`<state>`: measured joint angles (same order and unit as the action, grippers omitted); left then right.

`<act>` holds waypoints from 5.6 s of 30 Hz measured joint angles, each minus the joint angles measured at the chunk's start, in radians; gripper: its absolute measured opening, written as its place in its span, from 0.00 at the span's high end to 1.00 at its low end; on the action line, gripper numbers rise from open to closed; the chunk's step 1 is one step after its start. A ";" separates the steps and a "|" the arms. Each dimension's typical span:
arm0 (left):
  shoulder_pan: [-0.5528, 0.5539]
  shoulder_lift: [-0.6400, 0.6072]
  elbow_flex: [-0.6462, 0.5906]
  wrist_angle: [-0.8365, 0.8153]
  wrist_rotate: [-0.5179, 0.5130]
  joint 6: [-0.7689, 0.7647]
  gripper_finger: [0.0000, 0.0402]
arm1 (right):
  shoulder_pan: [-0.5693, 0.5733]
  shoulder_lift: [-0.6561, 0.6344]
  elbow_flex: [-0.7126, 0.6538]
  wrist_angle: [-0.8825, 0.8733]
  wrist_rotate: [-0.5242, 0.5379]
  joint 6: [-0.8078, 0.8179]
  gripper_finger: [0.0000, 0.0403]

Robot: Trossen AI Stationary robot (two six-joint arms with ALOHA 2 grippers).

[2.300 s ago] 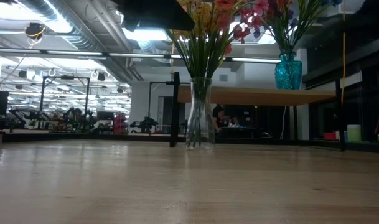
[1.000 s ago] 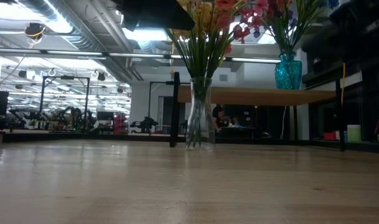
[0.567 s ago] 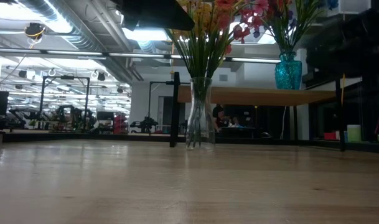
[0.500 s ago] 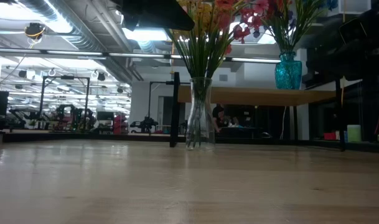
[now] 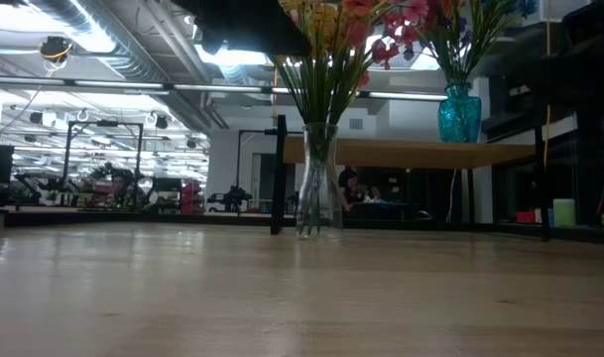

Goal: Pick and place flowers into a vace then onto a shelf
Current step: Put the transparent vase on the shelf

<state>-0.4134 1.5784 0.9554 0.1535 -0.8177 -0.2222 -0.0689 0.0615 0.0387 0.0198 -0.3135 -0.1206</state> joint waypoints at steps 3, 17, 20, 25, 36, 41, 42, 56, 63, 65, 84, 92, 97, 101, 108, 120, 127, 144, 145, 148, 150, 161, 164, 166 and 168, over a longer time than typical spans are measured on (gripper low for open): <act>0.015 0.000 0.000 -0.001 0.000 0.013 0.96 | -0.001 -0.047 -0.017 0.003 0.079 -0.013 0.98; 0.095 0.107 0.000 -0.049 -0.038 -0.105 0.86 | -0.006 -0.027 -0.017 -0.006 0.104 -0.014 0.98; 0.093 0.128 0.000 -0.045 -0.054 -0.116 0.79 | -0.006 -0.023 -0.017 -0.005 0.104 -0.015 0.98; 0.095 0.157 0.000 -0.047 -0.033 -0.186 0.63 | -0.006 -0.023 -0.017 -0.005 0.103 -0.013 0.98; 0.100 0.167 0.000 -0.041 -0.187 -0.244 0.33 | -0.006 -0.022 -0.017 -0.004 0.103 -0.012 0.98; 0.126 0.191 0.000 -0.042 -0.183 -0.309 0.31 | -0.006 -0.022 -0.017 -0.004 0.103 -0.013 0.98; 0.133 0.205 0.000 -0.039 -0.184 -0.308 0.31 | -0.006 -0.022 -0.017 -0.004 0.104 -0.013 0.98; 0.212 0.384 0.000 0.432 -0.187 -0.026 0.32 | -0.006 -0.022 -0.017 -0.004 0.104 -0.017 0.98; 0.257 0.386 0.000 0.458 -0.118 -0.025 0.33 | -0.006 -0.022 -0.017 -0.004 0.104 -0.018 0.98; 0.263 0.386 0.000 0.457 -0.103 -0.025 0.34 | -0.006 -0.022 -0.017 -0.004 0.104 -0.019 0.98; 0.137 0.153 0.000 0.351 -0.119 0.129 0.58 | -0.006 -0.022 -0.017 -0.004 0.104 -0.020 0.98; 0.145 -0.045 0.000 0.152 -0.047 -0.012 0.58 | -0.006 -0.022 -0.017 -0.004 0.105 -0.019 0.98; 0.191 -0.065 0.000 0.132 -0.002 0.014 0.58 | -0.006 -0.022 -0.017 -0.004 0.105 -0.020 0.98; 0.279 -0.064 0.000 0.175 0.099 0.031 0.58 | -0.006 -0.022 -0.017 -0.004 0.105 -0.024 0.98; 0.424 -0.064 0.055 0.247 0.292 0.150 0.58 | -0.006 -0.022 -0.017 -0.004 0.105 -0.023 0.98; 0.557 -0.019 0.138 0.239 0.402 0.202 0.58 | -0.006 -0.022 -0.017 -0.016 0.190 -0.042 0.98; 0.611 0.055 0.207 0.238 0.426 0.247 0.58 | -0.006 -0.022 -0.017 -0.017 0.193 -0.072 0.98; 0.697 0.079 0.229 0.176 0.422 0.217 0.58 | -0.006 -0.022 -0.017 -0.017 0.192 -0.073 0.98; 0.697 0.087 0.229 0.184 0.422 0.217 0.58 | -0.006 -0.022 -0.017 -0.017 0.192 -0.073 0.98; 0.697 0.114 0.229 0.201 0.417 0.217 0.58 | -0.006 -0.022 -0.017 -0.017 0.192 -0.072 0.98; 0.697 0.130 0.229 0.229 0.417 0.227 0.58 | -0.006 -0.022 -0.017 -0.017 0.192 -0.072 0.98; 0.704 0.132 0.229 0.233 0.408 0.237 0.58 | -0.006 -0.022 -0.017 -0.017 0.192 -0.072 0.98; 0.705 0.132 0.229 0.216 0.407 0.237 0.58 | -0.006 -0.022 -0.017 -0.017 0.192 -0.073 0.98; 0.704 0.132 0.229 0.215 0.407 0.237 0.57 | -0.006 -0.022 -0.017 -0.017 0.192 -0.072 0.98; 0.704 0.132 0.229 0.215 0.407 0.237 0.53 | -0.006 -0.022 -0.017 -0.017 0.192 -0.073 0.98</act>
<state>0.2909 1.7103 1.1843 0.3683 -0.4110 0.0146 -0.0753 0.0391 0.0216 0.0029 -0.1219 -0.1932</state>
